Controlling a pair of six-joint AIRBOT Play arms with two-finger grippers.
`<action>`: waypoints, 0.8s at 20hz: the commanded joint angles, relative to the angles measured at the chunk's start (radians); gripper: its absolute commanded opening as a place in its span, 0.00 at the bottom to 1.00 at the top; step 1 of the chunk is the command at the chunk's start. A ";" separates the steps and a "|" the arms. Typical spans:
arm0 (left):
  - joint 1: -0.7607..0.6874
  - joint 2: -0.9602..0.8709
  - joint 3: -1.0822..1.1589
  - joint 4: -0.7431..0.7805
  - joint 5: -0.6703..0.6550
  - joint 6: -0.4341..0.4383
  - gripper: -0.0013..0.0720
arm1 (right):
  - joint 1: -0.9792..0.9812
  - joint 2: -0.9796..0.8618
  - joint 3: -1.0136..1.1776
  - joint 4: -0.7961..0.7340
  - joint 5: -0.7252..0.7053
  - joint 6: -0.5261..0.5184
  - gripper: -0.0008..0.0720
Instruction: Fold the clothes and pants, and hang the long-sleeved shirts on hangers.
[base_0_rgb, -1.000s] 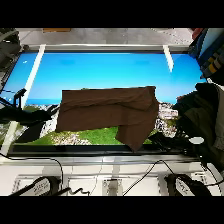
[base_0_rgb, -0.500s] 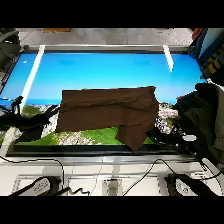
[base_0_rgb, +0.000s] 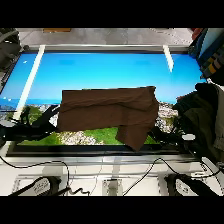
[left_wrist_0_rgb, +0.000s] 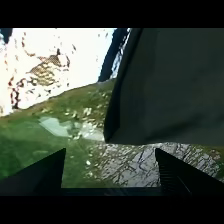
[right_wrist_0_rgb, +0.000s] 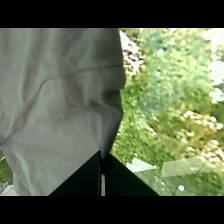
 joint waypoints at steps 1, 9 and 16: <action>-0.010 -0.016 -0.046 -0.110 0.030 0.082 0.73 | 0.000 -0.001 0.001 -0.002 -0.002 0.000 0.03; -0.074 -0.056 -0.040 -0.198 0.174 0.085 0.04 | 0.000 0.001 0.007 -0.007 0.079 -0.132 0.03; -0.070 0.123 0.030 -0.220 0.109 0.087 0.04 | 0.000 0.191 0.144 -0.080 0.229 -0.101 0.02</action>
